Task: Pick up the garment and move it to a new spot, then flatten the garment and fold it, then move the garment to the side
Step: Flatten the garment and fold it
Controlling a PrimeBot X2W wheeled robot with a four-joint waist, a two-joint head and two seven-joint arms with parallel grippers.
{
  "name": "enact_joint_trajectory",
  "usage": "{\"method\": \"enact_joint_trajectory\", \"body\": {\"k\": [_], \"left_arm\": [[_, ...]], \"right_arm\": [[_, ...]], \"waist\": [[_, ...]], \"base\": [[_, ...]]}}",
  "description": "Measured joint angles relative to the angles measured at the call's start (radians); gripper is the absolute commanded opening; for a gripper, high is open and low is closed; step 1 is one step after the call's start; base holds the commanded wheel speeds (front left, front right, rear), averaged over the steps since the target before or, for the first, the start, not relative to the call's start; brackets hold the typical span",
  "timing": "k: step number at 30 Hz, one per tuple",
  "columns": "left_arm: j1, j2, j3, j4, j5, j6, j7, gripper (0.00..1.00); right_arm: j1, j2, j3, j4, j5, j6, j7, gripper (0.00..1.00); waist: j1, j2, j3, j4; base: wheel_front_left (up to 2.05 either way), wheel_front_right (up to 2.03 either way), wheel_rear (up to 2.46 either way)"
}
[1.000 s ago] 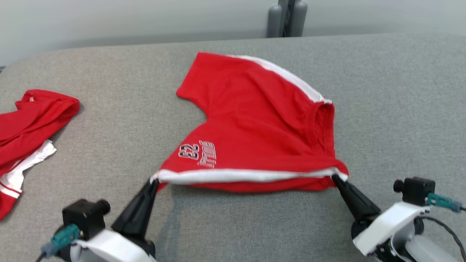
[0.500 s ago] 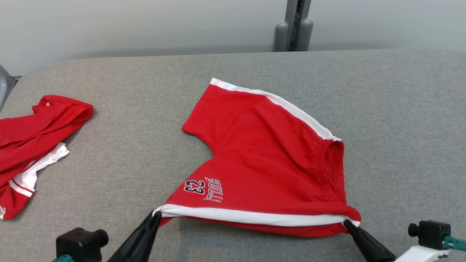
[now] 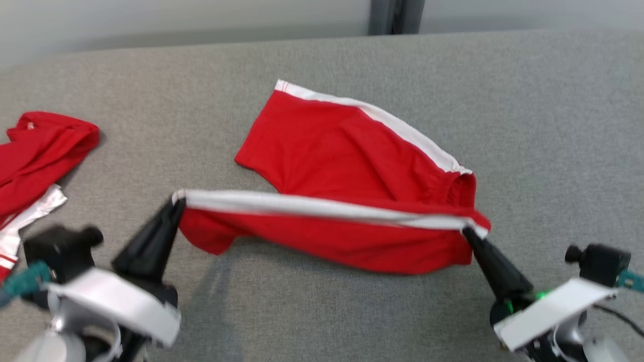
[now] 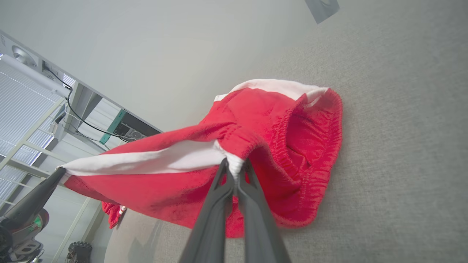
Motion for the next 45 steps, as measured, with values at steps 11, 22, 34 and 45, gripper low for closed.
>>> {"method": "enact_joint_trajectory", "body": {"k": [11,22,34,45], "left_arm": [[-0.399,-0.104,-0.013,0.33,-0.026,-0.186,-0.013,0.0],[-0.767,-0.21,-0.073,0.762,0.037,-0.322,-0.035,0.0],[-0.959,-0.307,-0.128,1.172,0.04,-0.395,-0.124,0.41],[-0.944,-0.32,-0.166,1.265,0.061,-0.389,-0.299,1.0]], "right_arm": [[-0.25,0.102,-0.042,0.101,-0.045,0.0,-0.017,0.0],[-0.445,0.147,0.004,0.267,-0.034,0.0,-0.129,0.0],[-0.559,0.156,0.109,0.362,0.015,0.0,-0.223,0.68],[-0.504,0.095,0.131,0.352,-0.026,0.001,-0.29,1.0]], "waist": [[0.0001,0.0,0.148,-0.024],[0.0001,0.0,0.269,-0.096],[0.0001,0.0,0.325,-0.17],[0.0,0.0,0.3,-0.154]], "base": [[0.0,0.0,0.0],[0.0,0.0,0.0],[0.0,0.0,0.0],[0.0,0.0,0.0]]}}
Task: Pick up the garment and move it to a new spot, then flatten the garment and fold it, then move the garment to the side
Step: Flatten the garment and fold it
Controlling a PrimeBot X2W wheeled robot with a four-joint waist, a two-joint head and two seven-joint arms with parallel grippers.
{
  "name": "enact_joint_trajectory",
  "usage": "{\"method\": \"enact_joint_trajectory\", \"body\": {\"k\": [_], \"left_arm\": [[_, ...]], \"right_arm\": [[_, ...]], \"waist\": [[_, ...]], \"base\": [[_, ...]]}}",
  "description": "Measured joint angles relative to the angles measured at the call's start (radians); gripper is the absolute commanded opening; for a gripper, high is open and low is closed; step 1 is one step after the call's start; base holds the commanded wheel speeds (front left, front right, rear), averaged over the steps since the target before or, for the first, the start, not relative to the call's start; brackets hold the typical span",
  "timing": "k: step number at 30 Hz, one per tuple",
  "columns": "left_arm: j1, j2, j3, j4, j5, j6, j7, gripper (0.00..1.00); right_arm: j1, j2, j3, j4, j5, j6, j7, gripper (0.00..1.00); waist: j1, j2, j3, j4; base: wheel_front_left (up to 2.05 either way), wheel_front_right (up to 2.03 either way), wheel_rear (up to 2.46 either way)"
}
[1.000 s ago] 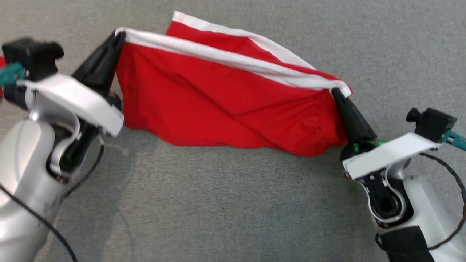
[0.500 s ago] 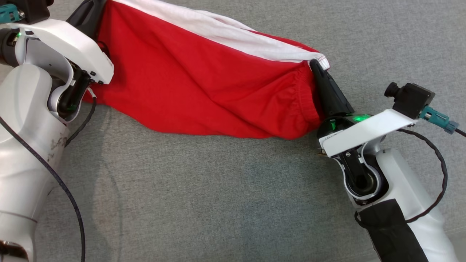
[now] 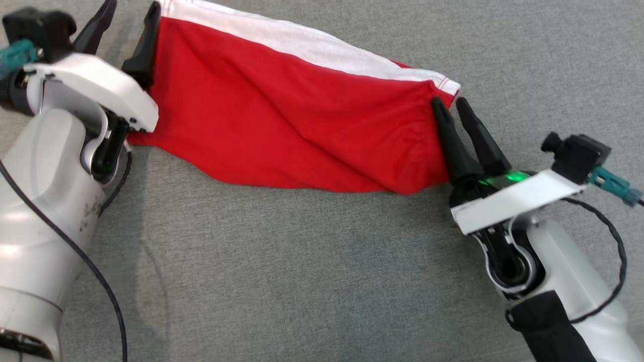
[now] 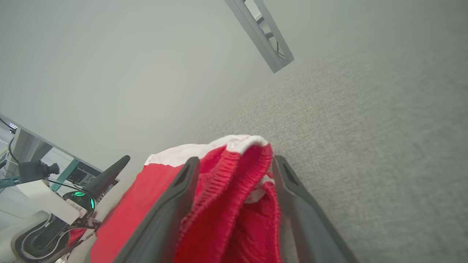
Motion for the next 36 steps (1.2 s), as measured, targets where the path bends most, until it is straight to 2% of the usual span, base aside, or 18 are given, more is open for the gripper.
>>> {"method": "enact_joint_trajectory", "body": {"k": [6,11,17,22,30,36], "left_arm": [[0.119,0.027,0.063,-0.097,0.015,0.074,-0.042,1.0],[0.3,0.077,0.191,-0.352,0.08,0.175,-0.044,1.0],[0.549,0.079,0.282,-0.632,0.147,0.273,-0.044,1.0],[0.708,0.081,0.324,-0.798,0.193,0.348,-0.044,1.0],[0.831,0.081,0.317,-0.908,0.218,0.399,-0.039,1.0],[0.838,0.091,0.305,-0.923,0.218,0.399,-0.013,1.0]], "right_arm": [[0.088,-0.046,-0.073,-0.058,-0.127,-0.001,-0.044,1.0],[0.134,-0.039,-0.159,-0.14,-0.269,-0.001,-0.059,1.0],[0.189,-0.026,-0.275,-0.204,-0.489,-0.001,-0.063,1.0],[0.231,-0.002,-0.325,-0.217,-0.598,-0.001,-0.065,1.0],[0.328,0.017,-0.372,-0.228,-0.635,-0.001,-0.035,1.0],[0.351,0.028,-0.379,-0.247,-0.635,-0.001,-0.018,1.0]], "waist": [[0.0,0.0,-0.035,0.018],[0.0,0.0,-0.067,0.031],[0.0,0.0,-0.107,0.062],[0.0,0.0,-0.147,0.081],[0.0,0.0,-0.204,0.103],[0.0,0.0,-0.213,0.094]], "base": [[0.0,0.0,0.0],[0.0,0.0,0.0],[0.0,0.0,0.0],[0.0,0.0,0.0],[0.0,0.0,0.0],[0.0,0.0,0.0]]}}
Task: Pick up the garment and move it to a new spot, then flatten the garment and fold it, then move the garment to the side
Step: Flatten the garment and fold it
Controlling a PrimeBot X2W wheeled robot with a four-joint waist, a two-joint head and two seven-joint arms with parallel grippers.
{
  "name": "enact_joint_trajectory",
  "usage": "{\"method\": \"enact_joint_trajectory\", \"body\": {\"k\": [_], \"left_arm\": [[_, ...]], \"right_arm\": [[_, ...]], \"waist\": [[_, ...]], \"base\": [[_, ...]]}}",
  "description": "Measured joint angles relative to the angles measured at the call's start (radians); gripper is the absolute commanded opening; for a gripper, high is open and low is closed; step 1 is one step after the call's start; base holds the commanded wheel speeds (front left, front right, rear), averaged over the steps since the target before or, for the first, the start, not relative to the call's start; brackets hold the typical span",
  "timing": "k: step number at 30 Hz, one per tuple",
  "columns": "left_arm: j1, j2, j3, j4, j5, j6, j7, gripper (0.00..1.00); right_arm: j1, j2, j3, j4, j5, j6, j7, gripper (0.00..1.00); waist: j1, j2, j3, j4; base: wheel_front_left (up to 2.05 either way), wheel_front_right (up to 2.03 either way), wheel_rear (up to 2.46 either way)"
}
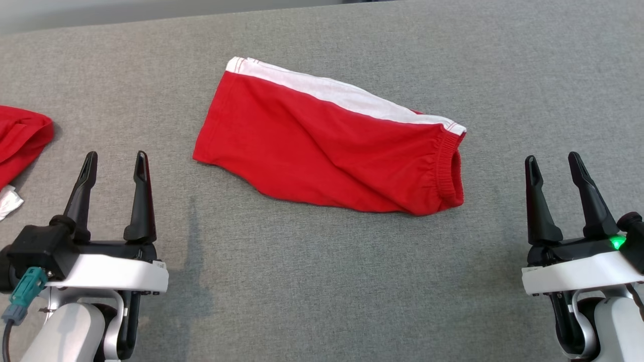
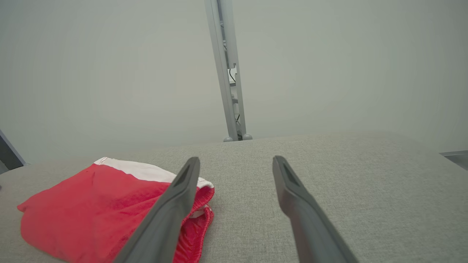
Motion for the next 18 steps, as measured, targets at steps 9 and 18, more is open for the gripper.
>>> {"method": "enact_joint_trajectory", "body": {"k": [9,18], "left_arm": [[-0.042,0.014,-0.012,0.016,0.004,-0.015,0.022,1.0],[-0.225,0.012,-0.064,0.13,-0.008,-0.13,0.057,1.0]], "right_arm": [[0.0,0.01,0.011,-0.006,0.004,0.0,0.003,1.0],[-0.019,0.018,0.032,0.0,0.014,0.0,0.002,1.0]], "waist": [[0.0,0.0,0.014,-0.027],[0.0,0.0,0.038,-0.056]], "base": [[0.0,0.0,0.0],[0.0,0.0,0.0]]}}
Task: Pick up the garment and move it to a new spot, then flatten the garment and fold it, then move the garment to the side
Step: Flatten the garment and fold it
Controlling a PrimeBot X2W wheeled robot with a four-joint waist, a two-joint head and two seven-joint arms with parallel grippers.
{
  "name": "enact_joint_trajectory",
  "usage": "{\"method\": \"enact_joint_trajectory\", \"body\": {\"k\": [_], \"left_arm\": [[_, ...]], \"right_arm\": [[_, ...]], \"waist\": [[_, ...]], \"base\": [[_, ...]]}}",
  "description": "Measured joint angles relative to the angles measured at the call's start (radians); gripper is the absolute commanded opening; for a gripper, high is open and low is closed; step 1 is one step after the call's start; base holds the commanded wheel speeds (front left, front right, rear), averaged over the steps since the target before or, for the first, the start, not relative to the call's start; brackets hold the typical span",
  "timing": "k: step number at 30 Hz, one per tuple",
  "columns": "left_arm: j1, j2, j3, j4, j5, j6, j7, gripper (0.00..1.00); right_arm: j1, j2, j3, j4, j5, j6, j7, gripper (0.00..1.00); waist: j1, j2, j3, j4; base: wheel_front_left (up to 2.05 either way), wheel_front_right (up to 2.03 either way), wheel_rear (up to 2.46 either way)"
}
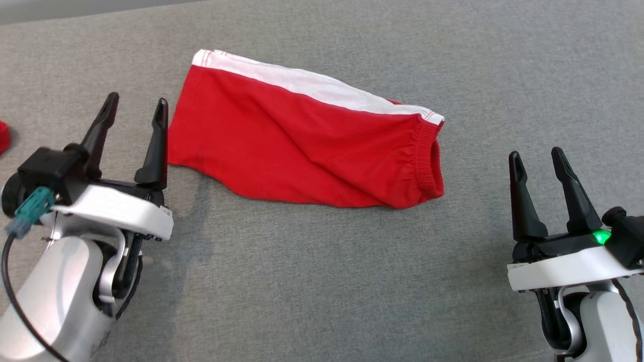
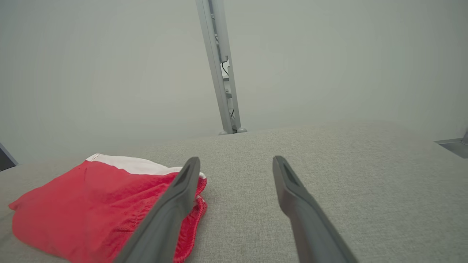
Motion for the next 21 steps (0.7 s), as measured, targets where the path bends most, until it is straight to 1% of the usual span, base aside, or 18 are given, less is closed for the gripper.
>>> {"method": "enact_joint_trajectory", "body": {"k": [5,8,12,17,20,21], "left_arm": [[-0.078,-0.031,-0.03,0.173,-0.053,-0.072,0.066,1.0],[-0.109,-0.044,-0.03,0.284,-0.103,-0.111,0.114,1.0],[-0.13,-0.057,-0.039,0.382,-0.14,-0.143,0.174,1.0],[-0.149,-0.064,-0.046,0.458,-0.167,-0.163,0.222,1.0],[-0.174,-0.074,-0.052,0.494,-0.196,-0.195,0.257,1.0],[-0.177,-0.076,-0.051,0.499,-0.201,-0.198,0.257,0.77]], "right_arm": [[-0.008,0.004,0.013,0.015,0.007,0.0,-0.002,1.0],[-0.009,0.006,0.026,0.025,0.016,0.0,-0.006,1.0],[-0.013,0.008,0.033,0.032,0.026,0.0,-0.011,1.0],[-0.015,0.01,0.035,0.044,0.033,0.0,-0.015,1.0],[-0.023,0.011,0.041,0.049,0.039,0.0,-0.018,1.0],[-0.025,0.011,0.043,0.05,0.041,0.0,-0.019,1.0]], "waist": [[0.0,0.0,0.011,-0.025],[0.0,0.0,0.018,-0.039],[0.0,0.0,0.027,-0.049],[0.0,0.0,0.037,-0.051],[0.0,0.0,0.039,-0.051],[0.0,0.0,0.04,-0.052]], "base": [[0.0,0.0,0.0],[0.0,0.0,0.0],[0.0,0.0,0.0],[0.0,0.0,0.0],[0.0,0.0,0.0],[0.0,0.0,0.0]]}}
